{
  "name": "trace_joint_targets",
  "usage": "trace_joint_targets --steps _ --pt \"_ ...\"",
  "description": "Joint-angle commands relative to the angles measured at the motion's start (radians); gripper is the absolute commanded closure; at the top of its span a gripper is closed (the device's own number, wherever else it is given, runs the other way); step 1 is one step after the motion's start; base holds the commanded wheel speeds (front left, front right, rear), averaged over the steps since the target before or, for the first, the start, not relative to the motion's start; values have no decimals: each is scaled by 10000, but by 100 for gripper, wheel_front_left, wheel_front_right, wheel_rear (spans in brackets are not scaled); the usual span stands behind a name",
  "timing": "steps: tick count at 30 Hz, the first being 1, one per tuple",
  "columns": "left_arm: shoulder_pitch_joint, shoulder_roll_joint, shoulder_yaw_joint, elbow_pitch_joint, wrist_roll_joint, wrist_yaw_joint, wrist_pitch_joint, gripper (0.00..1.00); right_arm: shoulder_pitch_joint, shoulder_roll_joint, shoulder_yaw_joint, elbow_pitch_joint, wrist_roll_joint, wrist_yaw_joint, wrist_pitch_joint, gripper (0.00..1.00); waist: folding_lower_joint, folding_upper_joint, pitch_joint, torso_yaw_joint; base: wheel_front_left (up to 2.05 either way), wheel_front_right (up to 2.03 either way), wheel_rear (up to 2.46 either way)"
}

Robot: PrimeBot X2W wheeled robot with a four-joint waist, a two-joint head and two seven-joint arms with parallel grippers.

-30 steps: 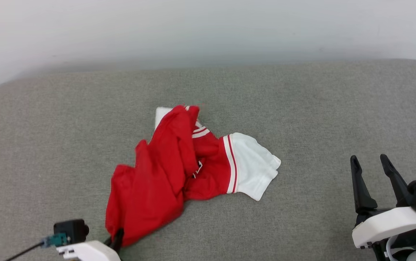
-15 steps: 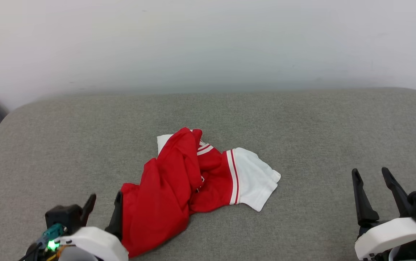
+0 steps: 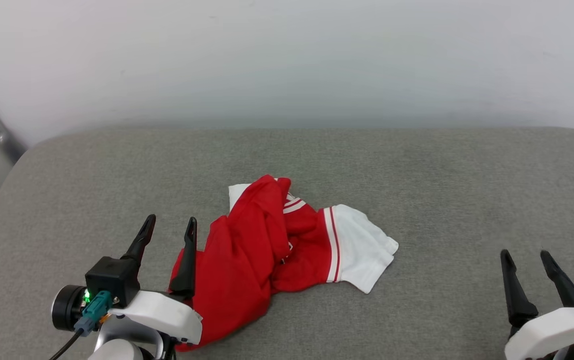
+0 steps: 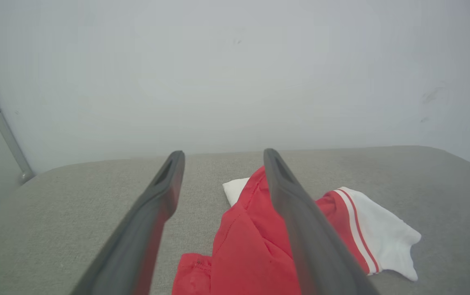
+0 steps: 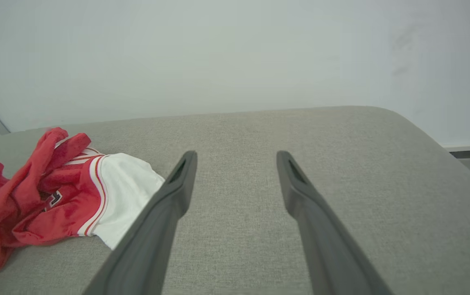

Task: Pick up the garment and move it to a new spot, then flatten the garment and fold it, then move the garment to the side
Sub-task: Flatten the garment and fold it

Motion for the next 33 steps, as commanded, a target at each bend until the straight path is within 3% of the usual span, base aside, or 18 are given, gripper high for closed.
trace_joint_targets --steps 1,8,20,25,33 --pt "-104 -11 -6 -37 55 -49 -44 0 -92 9 -128 97 -9 -3 127 0 1 0 89 156 0 0 0" --pt "-526 -293 -26 -122 496 -147 -47 0 -1139 -13 -604 1161 -53 -3 2200 0 1 0 784 1096 0 0 0" --pt "-1013 -1153 458 291 1092 -722 -42 0 -3616 -940 1267 2399 1215 -3 6996 0 1 0 1677 2152 0 0 0" --pt "-1135 -1537 715 428 1306 -1062 -42 0 -4380 -1396 2019 3145 1536 -3 7569 0 1 0 2035 2437 0 0 0" --pt "-1104 -1927 1050 727 1681 -1529 -42 0 -4511 -1403 2620 5123 2028 -5 8055 0 1 0 2232 2590 0 0 0"
